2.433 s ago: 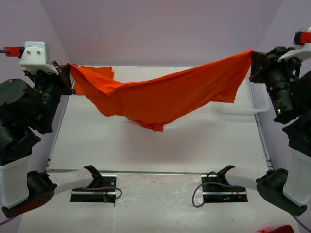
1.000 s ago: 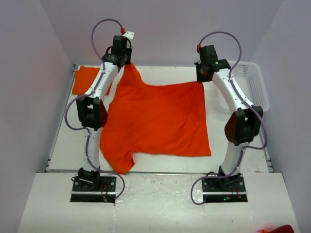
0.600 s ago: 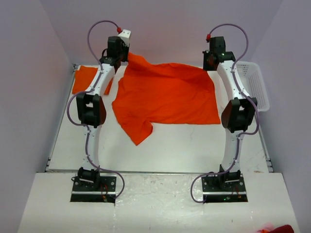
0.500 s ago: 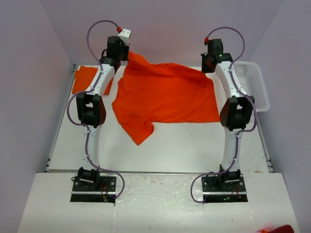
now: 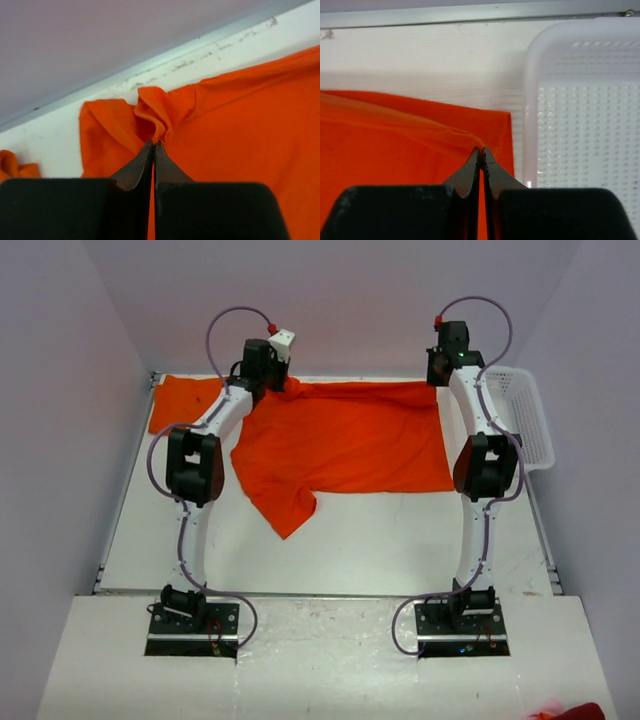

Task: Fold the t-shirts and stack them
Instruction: Fold the flattened tshirt in 1/3 of the way

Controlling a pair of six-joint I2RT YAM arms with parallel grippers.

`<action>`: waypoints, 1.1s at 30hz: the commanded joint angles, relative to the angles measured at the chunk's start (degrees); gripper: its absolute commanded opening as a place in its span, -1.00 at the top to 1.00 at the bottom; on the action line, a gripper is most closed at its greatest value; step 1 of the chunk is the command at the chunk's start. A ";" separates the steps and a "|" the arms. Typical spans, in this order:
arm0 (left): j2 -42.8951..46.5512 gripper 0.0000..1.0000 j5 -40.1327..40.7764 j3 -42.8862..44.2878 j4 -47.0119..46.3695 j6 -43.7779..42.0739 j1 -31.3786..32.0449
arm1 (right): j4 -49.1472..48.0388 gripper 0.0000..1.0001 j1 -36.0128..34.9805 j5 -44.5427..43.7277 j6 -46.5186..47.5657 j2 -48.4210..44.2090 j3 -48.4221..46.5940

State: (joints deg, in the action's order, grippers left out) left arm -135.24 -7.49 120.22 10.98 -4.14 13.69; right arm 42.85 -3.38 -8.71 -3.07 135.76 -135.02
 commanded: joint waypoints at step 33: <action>22.74 1.00 13.29 -20.82 -1.93 2.30 -0.25 | -3.74 1.00 5.93 -1.66 1.58 2.84 -2.79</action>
State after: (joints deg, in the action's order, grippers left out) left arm -116.86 3.92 99.48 10.90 -3.14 14.57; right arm 38.17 1.67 -8.27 -0.97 139.57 -136.27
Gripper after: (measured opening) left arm 0.003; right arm 0.007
